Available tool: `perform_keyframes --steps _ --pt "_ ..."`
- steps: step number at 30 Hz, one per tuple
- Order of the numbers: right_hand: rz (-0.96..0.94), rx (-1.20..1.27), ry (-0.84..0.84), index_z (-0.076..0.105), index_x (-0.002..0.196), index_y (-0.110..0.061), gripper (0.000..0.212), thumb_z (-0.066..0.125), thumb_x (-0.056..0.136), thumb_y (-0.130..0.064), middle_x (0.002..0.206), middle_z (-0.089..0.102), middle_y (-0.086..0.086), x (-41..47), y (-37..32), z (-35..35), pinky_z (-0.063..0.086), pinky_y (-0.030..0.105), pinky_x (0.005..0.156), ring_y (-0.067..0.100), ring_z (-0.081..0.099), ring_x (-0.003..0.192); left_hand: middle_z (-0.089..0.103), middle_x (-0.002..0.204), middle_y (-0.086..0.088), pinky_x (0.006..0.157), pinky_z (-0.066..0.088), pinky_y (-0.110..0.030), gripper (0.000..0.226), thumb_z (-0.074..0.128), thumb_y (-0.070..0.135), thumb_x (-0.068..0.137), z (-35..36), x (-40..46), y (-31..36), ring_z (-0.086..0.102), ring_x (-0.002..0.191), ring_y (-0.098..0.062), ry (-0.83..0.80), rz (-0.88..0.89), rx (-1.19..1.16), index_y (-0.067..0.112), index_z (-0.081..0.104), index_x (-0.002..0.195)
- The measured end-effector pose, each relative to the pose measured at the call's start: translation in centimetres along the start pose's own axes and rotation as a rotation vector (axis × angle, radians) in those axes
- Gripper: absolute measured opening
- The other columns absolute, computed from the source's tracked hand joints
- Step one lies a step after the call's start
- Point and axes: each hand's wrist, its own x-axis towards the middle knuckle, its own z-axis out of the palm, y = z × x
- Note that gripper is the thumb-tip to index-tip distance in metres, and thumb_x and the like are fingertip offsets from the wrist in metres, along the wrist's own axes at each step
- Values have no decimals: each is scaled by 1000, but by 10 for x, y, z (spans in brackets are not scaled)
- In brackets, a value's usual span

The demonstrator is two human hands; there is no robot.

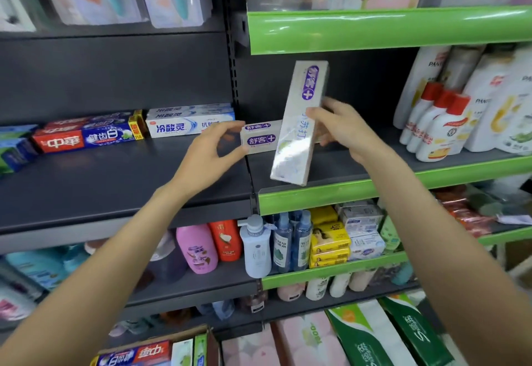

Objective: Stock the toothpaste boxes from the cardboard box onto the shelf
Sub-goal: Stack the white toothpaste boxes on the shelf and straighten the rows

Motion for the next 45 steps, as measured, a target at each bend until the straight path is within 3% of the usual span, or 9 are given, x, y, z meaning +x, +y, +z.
perform_keyframes --steps 6,10,18,23,27,31,37,41,45 --pt "-398 -1059 -149 46 134 -40 58 63 79 -34 99 69 -3 19 -37 4 45 31 76 22 58 91 53 128 6 93 44 -27 56 67 28 85 -3 7 -8 57 106 -9 76 -174 -100 23 43 135" --pt "-441 -1380 -377 51 130 -35 51 63 81 -26 123 61 -2 30 -19 16 36 35 91 24 52 111 48 133 4 91 43 -25 73 74 23 78 -2 11 -15 58 105 -11 -16 -289 -223 26 35 140" --pt "-373 -1078 -373 51 120 -27 48 70 77 -38 125 55 -5 43 24 11 35 36 91 21 46 111 43 138 -6 102 42 -36 83 80 24 71 20 25 -23 59 103 -15 -205 -310 -77 24 33 140" --pt "-437 -1202 -268 44 134 -27 55 64 84 -39 131 49 -2 47 20 21 30 32 92 23 46 117 48 130 -2 83 31 -6 67 72 17 80 29 38 -27 54 92 -5 -189 -259 25 17 39 138" --pt "-367 -1282 -211 41 138 -20 56 61 87 -32 137 44 4 71 24 41 30 35 100 27 41 123 48 131 -12 104 33 -24 55 57 9 89 37 55 -30 51 115 -23 -112 -307 55 11 37 141" --pt "-380 -1274 -42 44 135 -12 53 57 84 -5 140 41 9 66 35 57 28 40 103 33 36 124 42 142 -13 101 29 -25 52 49 14 94 33 47 -21 38 130 -26 -49 -347 88 12 32 144" --pt "-650 -812 117 64 113 -14 28 56 87 -14 107 66 7 -42 27 93 46 37 83 30 58 100 65 113 13 89 39 -22 34 50 26 94 -10 -57 10 56 106 -11 178 -26 125 21 52 128" --pt "-673 -584 7 66 107 -17 28 47 87 -19 94 70 -1 -125 41 155 52 34 68 22 65 86 69 86 11 78 49 -33 26 46 29 95 -35 -161 -3 64 83 -14 291 -13 127 18 62 113" --pt "-551 -588 -324 66 105 -21 38 42 76 -16 87 71 -8 -182 91 233 53 31 61 20 67 79 66 77 15 70 49 -25 24 46 33 92 -58 -268 -57 62 71 -6 226 -271 134 22 63 105"
